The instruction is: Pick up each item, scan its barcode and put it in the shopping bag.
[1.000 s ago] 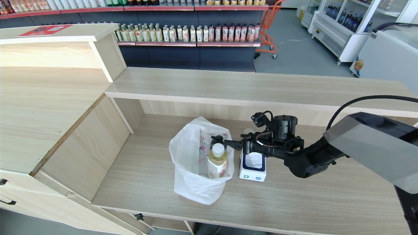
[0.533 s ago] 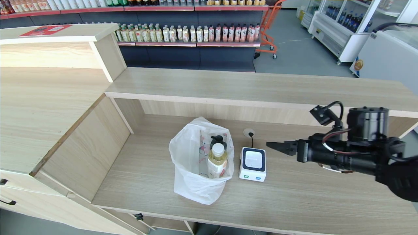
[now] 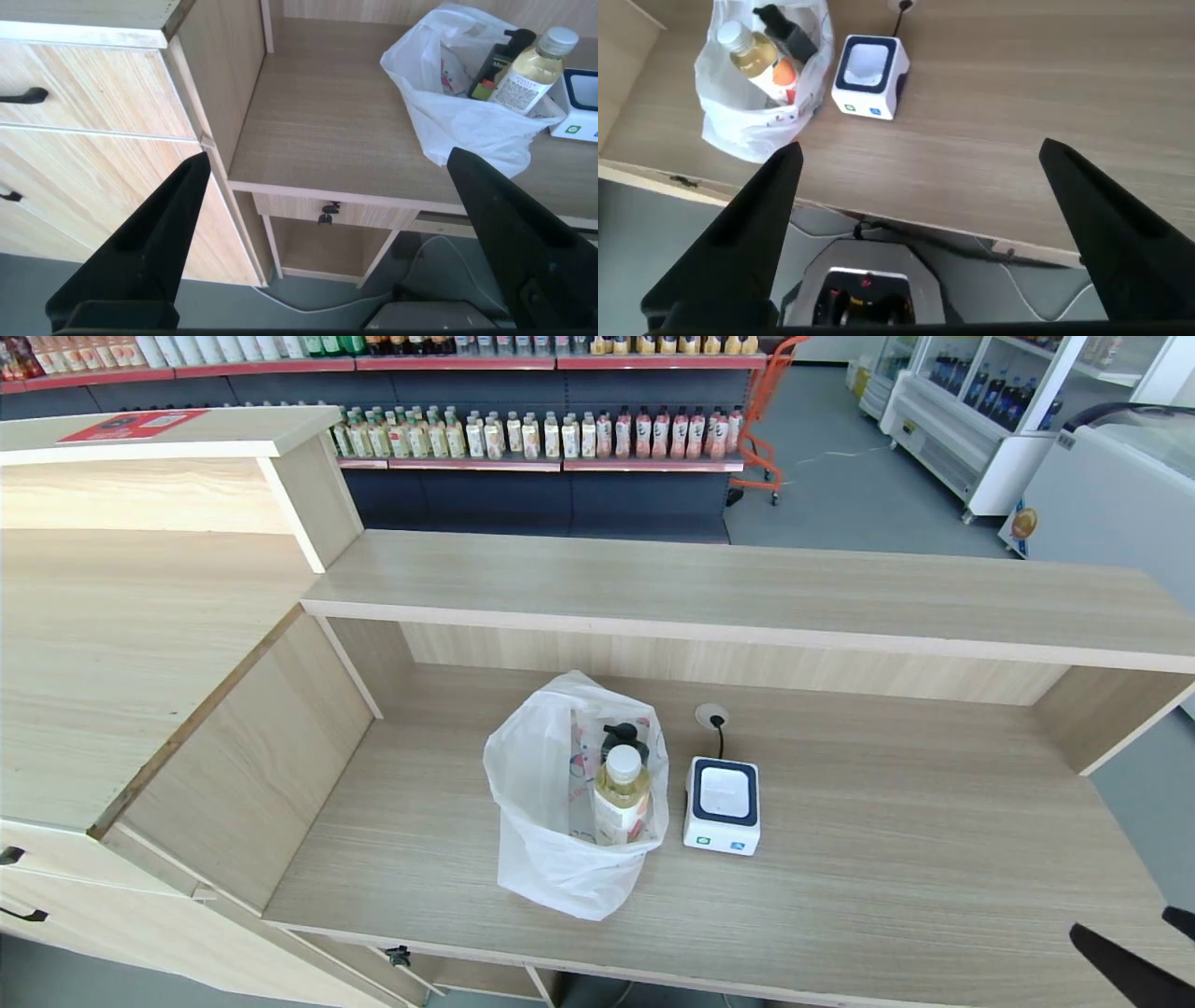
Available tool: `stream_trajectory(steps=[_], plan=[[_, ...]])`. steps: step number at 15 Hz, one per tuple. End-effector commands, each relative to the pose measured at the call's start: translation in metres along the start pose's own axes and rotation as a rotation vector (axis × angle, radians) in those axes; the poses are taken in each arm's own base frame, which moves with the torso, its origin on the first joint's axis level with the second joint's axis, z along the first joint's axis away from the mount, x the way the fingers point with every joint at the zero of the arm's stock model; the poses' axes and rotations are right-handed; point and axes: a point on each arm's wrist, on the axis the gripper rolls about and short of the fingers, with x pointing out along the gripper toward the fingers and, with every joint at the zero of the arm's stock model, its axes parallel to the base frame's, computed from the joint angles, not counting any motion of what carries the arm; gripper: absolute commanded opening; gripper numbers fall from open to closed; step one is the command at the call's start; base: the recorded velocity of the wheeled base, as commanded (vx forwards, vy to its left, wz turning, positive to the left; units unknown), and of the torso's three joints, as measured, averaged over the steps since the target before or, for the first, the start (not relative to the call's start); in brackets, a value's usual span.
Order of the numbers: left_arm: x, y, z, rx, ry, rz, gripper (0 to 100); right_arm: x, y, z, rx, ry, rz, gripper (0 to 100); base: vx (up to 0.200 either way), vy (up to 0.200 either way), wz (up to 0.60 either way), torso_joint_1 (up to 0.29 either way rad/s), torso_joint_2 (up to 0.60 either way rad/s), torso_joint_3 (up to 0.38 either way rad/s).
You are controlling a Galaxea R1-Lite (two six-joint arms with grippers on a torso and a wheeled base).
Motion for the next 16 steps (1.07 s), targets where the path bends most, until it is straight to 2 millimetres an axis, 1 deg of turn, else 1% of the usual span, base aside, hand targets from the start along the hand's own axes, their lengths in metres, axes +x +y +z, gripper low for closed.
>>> stream_trajectory(steps=[1,2,3,5,9,10,16], plan=[[0.0000,0.0000,-0.0002,0.000,0.000,0.000,100,-0.0573,-0.0010,-0.0703,-0.052,-0.212,-0.150,100,0.000,0.000,0.00,0.000,0.00,0.000],[-0.0001,0.0000,0.0002,0.000,-0.001,0.000,100,-0.0586,-0.0006,-0.0688,-0.064,-0.264,-0.159,100,0.000,0.000,0.00,0.000,0.00,0.000],[0.0000,0.0000,-0.0002,0.000,0.000,0.000,100,-0.0587,-0.0005,-0.0684,-0.067,-0.269,-0.157,100,0.000,0.000,0.00,0.000,0.00,0.000],[-0.0001,0.0000,0.0002,0.000,-0.001,0.000,100,-0.0583,-0.0008,-0.0699,-0.105,-0.250,-0.166,100,0.000,0.000,0.00,0.000,0.00,0.000],[0.0000,0.0000,-0.0002,0.000,0.000,0.000,100,-0.0580,-0.0010,-0.0712,-0.111,-0.236,-0.168,100,0.000,0.000,0.00,0.000,0.00,0.000],[0.0000,0.0000,-0.0002,0.000,0.000,0.000,100,-0.0578,-0.0011,-0.0718,-0.112,-0.230,-0.170,0,0.000,0.000,0.00,0.000,0.00,0.000],[0.0000,0.0000,-0.0002,0.000,0.000,0.000,100,-0.0578,-0.0013,-0.0723,-0.104,-0.227,-0.179,0,0.000,0.000,0.00,0.000,0.00,0.000]])
